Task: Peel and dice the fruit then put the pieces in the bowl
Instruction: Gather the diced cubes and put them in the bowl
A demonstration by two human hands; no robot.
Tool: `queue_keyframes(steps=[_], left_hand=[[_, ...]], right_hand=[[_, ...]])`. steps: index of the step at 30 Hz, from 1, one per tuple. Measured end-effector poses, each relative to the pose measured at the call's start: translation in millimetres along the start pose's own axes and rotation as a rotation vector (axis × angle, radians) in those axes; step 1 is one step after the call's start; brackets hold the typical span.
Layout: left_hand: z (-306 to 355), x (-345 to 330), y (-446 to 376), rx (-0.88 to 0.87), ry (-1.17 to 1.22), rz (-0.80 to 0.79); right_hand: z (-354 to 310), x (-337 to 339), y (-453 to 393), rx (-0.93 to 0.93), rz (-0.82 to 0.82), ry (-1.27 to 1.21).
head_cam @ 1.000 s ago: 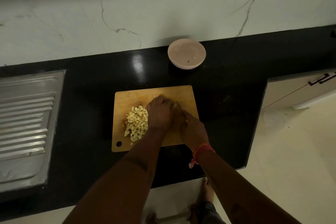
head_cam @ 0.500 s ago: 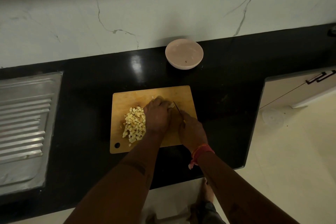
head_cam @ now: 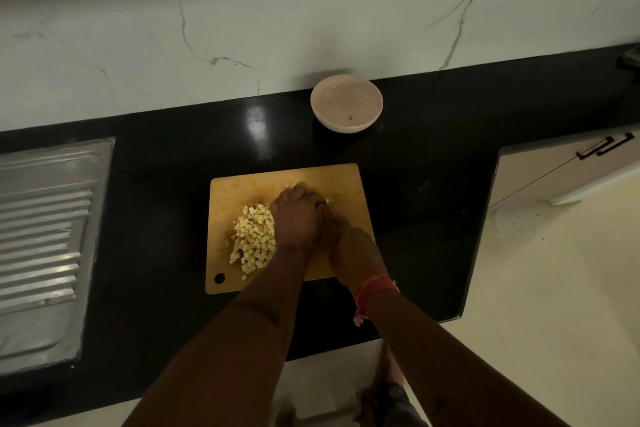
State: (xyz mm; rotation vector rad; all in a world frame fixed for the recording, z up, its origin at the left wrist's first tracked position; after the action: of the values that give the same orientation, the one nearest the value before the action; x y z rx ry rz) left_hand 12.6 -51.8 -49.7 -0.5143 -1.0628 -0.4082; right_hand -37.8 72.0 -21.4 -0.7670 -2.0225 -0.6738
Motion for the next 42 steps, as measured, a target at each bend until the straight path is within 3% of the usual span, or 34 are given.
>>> queue_keyframes(steps=[8, 12, 18, 25, 33, 42], left_hand=[[1.1, 2.8, -1.6, -0.03, -0.032, -0.011], [1.6, 3.3, -0.8, -0.011, -0.031, -0.016], [-6.1, 1.9, 4.3, 0.053, 0.077, 0.032], [-8.1, 5.1, 3.4, 0.066, 0.09, 0.044], [-4.9, 6.7, -1.1, 0.035, -0.006, 0.031], [-15.2, 6.0, 2.9, 0.077, 0.101, 0.092]], right_hand=[[9.7, -3.1, 17.5, -0.083, 0.018, -0.042], [5.5, 4.0, 24.0, -0.001, 0.039, -0.09], [-5.8, 5.0, 10.5, -0.056, 0.082, -0.181], [-24.6, 16.8, 3.5, 0.101, 0.028, -0.106], [3.7, -12.0, 16.2, -0.089, -0.005, -0.058], [-9.7, -2.2, 16.0, -0.014, 0.092, -0.167]])
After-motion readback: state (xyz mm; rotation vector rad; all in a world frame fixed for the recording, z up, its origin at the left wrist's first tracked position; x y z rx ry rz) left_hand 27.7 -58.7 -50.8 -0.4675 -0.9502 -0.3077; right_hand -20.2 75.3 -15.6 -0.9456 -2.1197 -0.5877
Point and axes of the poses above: each hand's wrist, its own y-axis away from the middle knuckle, its own x-axis out of the back of the hand, z = x × y, the point moved 2 cm from there along -y, towards the middle knuckle, and after that the axes turned 15 degrees about z, right-handed, at the moved point
